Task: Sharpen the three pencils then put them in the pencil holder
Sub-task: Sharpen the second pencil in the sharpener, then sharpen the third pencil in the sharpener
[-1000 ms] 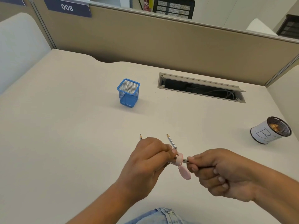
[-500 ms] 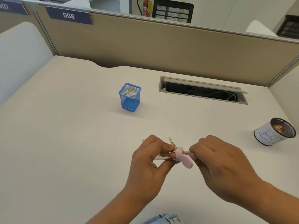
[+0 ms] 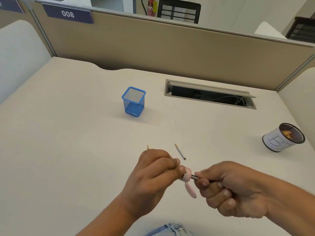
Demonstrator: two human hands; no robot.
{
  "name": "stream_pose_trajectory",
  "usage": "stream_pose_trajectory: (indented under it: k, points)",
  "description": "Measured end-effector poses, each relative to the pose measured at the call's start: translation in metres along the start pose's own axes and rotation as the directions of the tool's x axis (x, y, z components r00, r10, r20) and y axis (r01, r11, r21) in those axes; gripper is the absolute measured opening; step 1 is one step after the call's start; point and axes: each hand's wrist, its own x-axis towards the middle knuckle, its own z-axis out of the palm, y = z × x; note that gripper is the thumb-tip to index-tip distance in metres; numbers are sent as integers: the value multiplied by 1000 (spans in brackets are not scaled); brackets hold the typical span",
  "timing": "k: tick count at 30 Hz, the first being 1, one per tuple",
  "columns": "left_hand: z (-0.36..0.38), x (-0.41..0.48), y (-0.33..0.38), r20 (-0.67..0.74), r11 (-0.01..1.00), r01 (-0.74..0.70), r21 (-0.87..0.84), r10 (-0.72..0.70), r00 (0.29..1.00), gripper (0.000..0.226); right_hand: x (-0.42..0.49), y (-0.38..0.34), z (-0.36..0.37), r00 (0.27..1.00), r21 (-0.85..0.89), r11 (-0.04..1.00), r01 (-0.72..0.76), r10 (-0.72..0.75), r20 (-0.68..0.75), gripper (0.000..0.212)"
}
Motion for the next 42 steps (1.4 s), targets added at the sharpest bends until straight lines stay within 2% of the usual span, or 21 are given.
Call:
stream_pose_trajectory:
  k: [3, 5, 8, 12, 17, 21, 25, 29, 33, 37, 42]
  points:
    - [3, 0, 2, -27, 989, 146, 17, -146, 989, 13, 0, -3, 1, 993, -146, 985, 90, -101, -67, 40]
    - [1, 1, 2, -46, 953, 302, -23, -303, 952, 19, -2, -3, 0, 977, -223, 963, 150, -178, -114, 39]
    - [-2, 2, 0, -50, 831, 546, -101, -553, 832, 22, -4, -3, -3, 949, -272, 937, 218, -269, -166, 34]
    - [1, 1, 1, 33, 658, 720, -221, -733, 680, 32, 3, 1, -8, 933, -238, 933, 271, -315, -172, 34]
    - [8, -3, 1, 107, 591, 764, -259, -768, 631, 33, 26, 4, -20, 902, -243, 912, 330, -381, -203, 29]
    - [23, -17, -8, 298, 494, 824, -277, -771, 562, 23, 58, 3, -40, 765, -458, 814, 357, -536, -357, 18]
    - [39, -43, -21, 440, 468, 870, -158, -755, 486, 23, 96, 3, -61, 654, -564, 747, 352, -627, -423, 14]
    - [50, -61, -32, 498, 462, 885, -49, -757, 423, 26, 124, 4, -77, 620, -544, 762, 352, -625, -474, 13]
    - [55, -71, -39, 511, 406, 913, -42, -777, 369, 30, 141, 3, -89, 569, -588, 745, 316, -644, -511, 7]
    - [57, -74, -41, 502, 384, 923, -36, -791, 349, 30, 157, -1, -102, 526, -722, 662, 201, -695, -490, 8]
    - [59, -76, -43, 478, 364, 930, -53, -808, 343, 28, 167, -7, -105, 484, -795, 603, 65, -716, -504, 13]
